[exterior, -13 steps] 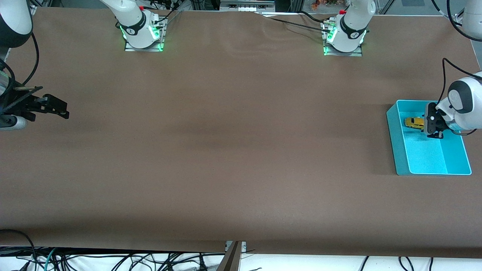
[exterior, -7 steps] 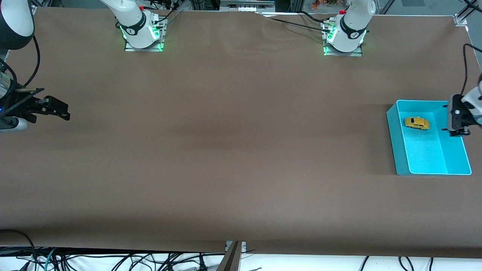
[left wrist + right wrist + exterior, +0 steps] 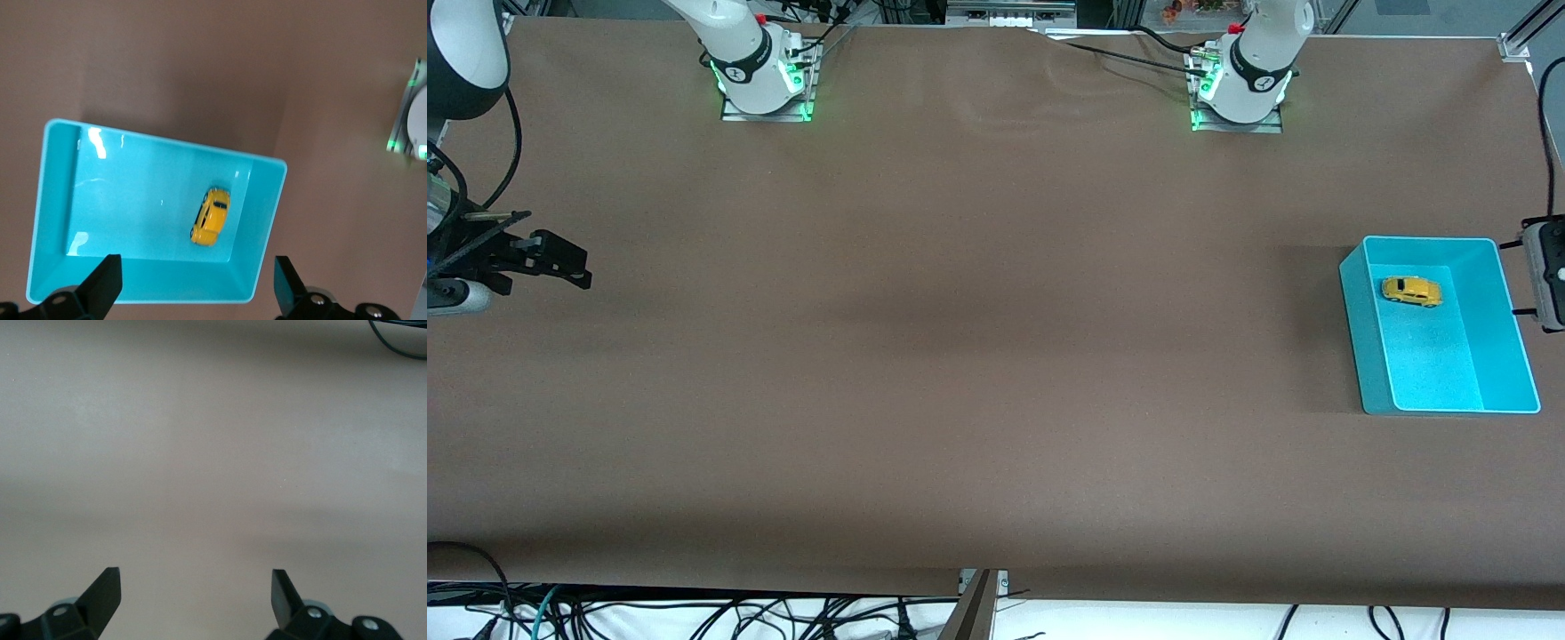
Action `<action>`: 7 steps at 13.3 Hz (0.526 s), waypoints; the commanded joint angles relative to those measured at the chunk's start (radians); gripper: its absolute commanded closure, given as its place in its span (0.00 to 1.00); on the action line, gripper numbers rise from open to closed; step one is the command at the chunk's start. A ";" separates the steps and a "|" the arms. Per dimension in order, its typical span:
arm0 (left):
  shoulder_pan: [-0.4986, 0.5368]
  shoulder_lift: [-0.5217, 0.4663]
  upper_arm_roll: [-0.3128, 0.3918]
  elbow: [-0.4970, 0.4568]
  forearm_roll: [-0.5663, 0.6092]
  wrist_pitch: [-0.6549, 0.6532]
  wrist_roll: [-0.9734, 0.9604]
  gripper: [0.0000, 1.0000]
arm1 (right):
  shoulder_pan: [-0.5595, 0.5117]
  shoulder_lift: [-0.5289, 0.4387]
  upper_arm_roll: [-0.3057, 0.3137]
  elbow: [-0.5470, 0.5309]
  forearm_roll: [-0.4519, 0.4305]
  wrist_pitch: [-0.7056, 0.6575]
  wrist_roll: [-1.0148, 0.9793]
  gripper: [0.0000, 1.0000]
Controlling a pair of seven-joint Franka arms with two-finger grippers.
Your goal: Wind and store yellow beetle car
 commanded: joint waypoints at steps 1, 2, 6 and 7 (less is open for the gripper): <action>0.005 0.022 -0.090 0.046 -0.028 -0.043 -0.212 0.00 | -0.001 0.010 0.008 0.022 -0.016 -0.001 0.017 0.00; 0.004 0.022 -0.103 0.046 -0.071 -0.044 -0.282 0.00 | -0.002 0.008 0.008 0.022 -0.016 -0.001 0.017 0.00; -0.005 0.021 -0.231 0.046 -0.108 -0.054 -0.577 0.00 | -0.008 0.010 0.006 0.022 -0.015 -0.001 0.011 0.00; -0.007 0.010 -0.264 0.047 -0.111 -0.063 -0.689 0.00 | -0.008 0.010 0.006 0.022 -0.015 -0.001 0.009 0.00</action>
